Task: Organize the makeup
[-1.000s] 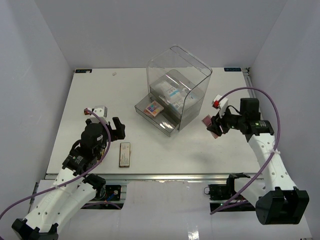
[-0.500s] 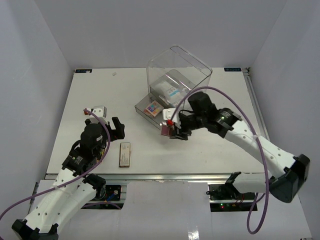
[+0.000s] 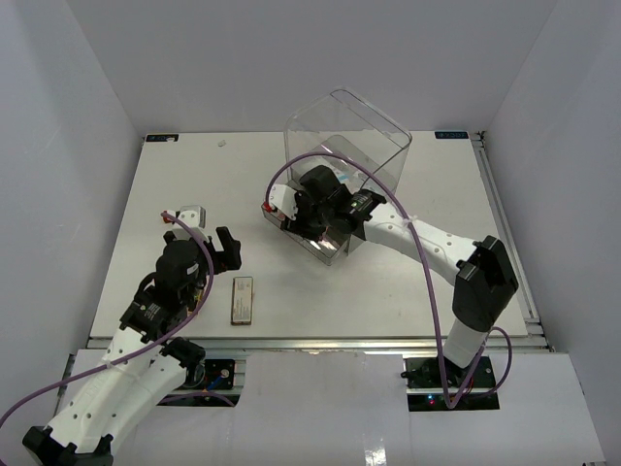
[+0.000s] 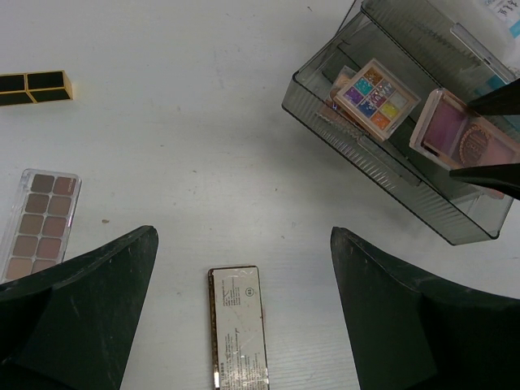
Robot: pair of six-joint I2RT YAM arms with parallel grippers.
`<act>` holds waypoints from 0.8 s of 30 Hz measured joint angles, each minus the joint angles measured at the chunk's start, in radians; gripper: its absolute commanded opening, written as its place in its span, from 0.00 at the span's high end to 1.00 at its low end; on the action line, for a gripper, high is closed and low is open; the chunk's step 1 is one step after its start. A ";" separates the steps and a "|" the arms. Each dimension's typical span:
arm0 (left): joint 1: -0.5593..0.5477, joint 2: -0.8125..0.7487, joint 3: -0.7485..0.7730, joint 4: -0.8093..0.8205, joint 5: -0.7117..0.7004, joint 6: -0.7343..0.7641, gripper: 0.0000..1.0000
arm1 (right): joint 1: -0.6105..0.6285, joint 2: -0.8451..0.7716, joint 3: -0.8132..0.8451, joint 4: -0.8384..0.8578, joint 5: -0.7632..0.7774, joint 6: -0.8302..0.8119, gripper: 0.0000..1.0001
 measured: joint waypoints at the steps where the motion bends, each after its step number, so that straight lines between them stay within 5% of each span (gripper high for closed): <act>1: 0.000 0.000 0.000 0.000 0.000 0.000 0.02 | -0.004 0.002 0.000 0.009 0.018 0.004 0.71; 13: 0.000 0.000 0.000 0.000 0.001 0.000 0.02 | -0.046 0.005 -0.079 0.073 0.096 0.038 0.26; 24: 0.000 -0.001 0.000 0.001 0.003 0.000 0.02 | -0.040 -0.011 -0.096 0.076 0.067 0.054 0.20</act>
